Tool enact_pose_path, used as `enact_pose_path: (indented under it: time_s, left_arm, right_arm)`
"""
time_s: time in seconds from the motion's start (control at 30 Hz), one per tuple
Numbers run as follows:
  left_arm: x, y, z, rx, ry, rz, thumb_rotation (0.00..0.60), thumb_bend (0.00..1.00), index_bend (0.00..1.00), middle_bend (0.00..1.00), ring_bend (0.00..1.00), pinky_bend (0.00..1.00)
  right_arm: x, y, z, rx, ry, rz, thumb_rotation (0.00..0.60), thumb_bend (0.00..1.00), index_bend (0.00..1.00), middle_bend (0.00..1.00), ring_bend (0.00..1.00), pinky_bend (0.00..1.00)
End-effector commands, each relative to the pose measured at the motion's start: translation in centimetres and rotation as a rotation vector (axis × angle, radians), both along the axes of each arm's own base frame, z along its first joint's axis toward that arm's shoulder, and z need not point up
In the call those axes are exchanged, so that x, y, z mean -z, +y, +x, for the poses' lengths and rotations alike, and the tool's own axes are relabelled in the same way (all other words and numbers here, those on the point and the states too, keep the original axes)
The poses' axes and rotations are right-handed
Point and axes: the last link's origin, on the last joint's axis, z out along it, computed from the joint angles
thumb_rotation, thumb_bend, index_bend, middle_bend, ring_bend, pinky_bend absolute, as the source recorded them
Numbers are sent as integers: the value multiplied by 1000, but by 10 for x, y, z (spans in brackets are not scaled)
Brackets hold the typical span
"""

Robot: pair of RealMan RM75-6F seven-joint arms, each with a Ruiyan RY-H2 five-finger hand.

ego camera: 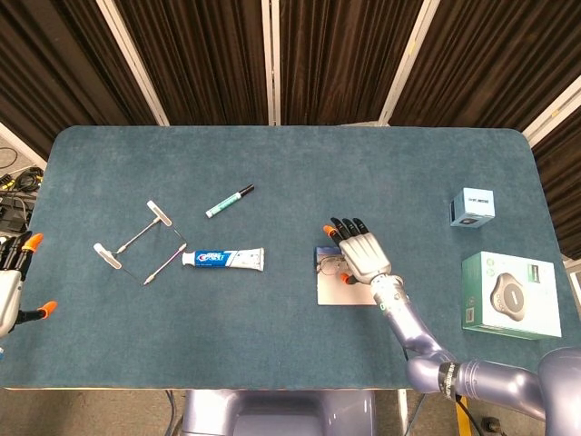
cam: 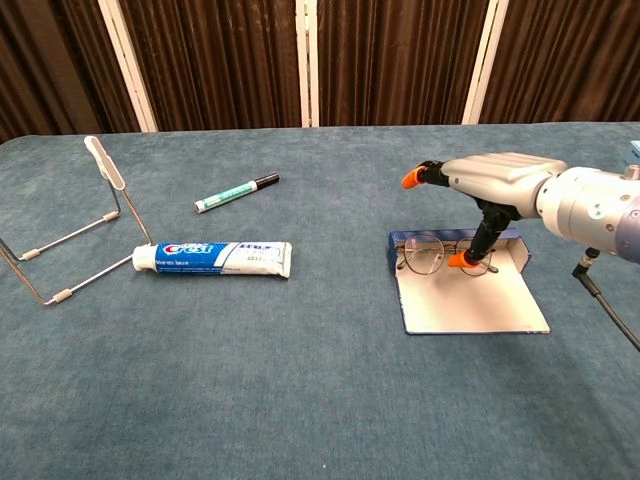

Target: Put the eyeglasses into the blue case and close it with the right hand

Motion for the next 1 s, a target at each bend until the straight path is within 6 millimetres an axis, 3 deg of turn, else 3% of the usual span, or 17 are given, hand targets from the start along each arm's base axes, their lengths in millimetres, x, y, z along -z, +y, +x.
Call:
enact_pose_path:
  time_s: [0.03, 0.33, 0.63, 1.0]
  left_arm:
    - [0, 0, 0, -2, 0, -1, 600, 0, 0, 0, 0, 0]
    - [0, 1, 0, -3, -1, 0, 600, 0, 0, 0, 0, 0]
    - [-1, 4, -4, -20, -5, 0, 600, 0, 0, 0, 0, 0]
    - [-2, 6, -8, -35, -9, 4, 600, 0, 0, 0, 0, 0]
  right_arm:
    - [-1, 2, 6, -18, -29, 0, 600, 144, 102, 0, 0, 0]
    - [5, -7, 32, -37, -82, -4, 600, 4, 103, 0, 0, 0]
    - [28, -21, 60, -15, -80, 11, 600, 0, 108, 0, 0, 0]
    - [37, -32, 65, 12, -31, -8, 600, 0, 139, 0, 0, 0]
